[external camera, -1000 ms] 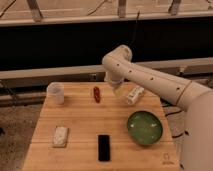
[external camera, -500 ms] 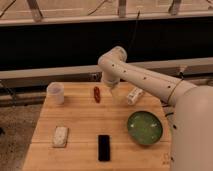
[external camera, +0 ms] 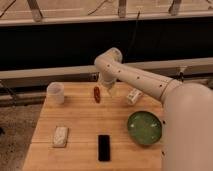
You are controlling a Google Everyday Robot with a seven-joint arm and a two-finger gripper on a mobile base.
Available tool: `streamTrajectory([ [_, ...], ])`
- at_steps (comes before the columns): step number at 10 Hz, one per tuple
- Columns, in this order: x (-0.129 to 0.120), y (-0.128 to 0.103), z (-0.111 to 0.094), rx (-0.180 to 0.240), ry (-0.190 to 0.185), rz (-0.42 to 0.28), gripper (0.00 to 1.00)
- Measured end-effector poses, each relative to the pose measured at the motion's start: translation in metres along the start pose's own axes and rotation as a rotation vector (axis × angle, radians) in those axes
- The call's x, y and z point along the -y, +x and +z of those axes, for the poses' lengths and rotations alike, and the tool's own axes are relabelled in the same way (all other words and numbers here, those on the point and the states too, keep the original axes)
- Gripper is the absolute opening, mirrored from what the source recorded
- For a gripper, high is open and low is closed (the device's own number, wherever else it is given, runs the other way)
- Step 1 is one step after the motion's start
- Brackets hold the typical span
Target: Drag the pepper across the table
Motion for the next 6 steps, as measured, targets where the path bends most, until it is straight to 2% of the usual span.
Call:
streamTrajectory([
  [3,0.003,0.002,0.008,0.004,-0.014,-0.029,0.8],
  [6,0.007,0.005,0.027,0.029,-0.028,-0.073,0.8],
])
